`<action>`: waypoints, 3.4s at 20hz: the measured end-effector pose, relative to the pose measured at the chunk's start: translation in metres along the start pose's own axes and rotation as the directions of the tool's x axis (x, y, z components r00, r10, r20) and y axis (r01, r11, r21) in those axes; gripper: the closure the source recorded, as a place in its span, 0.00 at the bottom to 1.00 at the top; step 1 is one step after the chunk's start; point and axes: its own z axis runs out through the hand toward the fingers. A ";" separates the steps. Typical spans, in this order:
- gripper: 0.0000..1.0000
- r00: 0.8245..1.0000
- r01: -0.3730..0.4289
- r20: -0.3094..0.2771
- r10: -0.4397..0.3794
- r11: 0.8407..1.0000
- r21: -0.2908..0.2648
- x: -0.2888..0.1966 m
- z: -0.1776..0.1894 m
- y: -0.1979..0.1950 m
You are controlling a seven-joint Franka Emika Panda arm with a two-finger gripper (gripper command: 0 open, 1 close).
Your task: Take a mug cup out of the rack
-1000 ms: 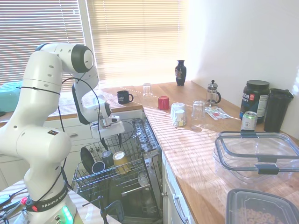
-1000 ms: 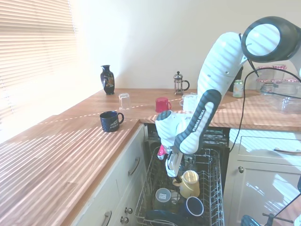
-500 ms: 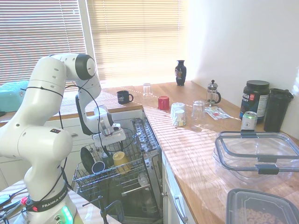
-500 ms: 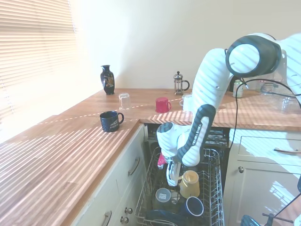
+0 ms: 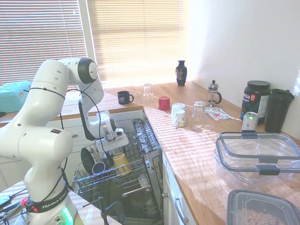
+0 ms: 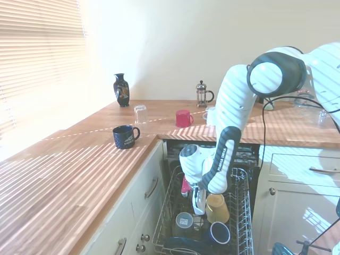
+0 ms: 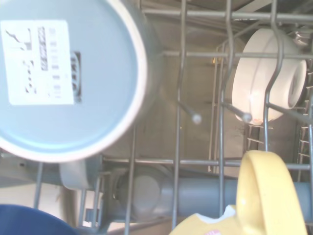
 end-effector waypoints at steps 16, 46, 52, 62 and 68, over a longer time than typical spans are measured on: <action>1.00 0.989 0.085 0.122 -0.080 0.996 -0.030 0.009 0.009 0.018; 1.00 0.982 0.028 0.184 -0.033 0.999 0.027 0.033 0.039 0.023; 1.00 0.984 0.007 0.179 -0.002 1.000 -0.028 0.032 0.021 0.017; 1.00 0.979 -0.024 0.198 0.041 0.996 -0.086 0.036 -0.055 0.024; 1.00 0.978 -0.027 0.200 0.051 0.993 -0.119 0.033 -0.068 0.022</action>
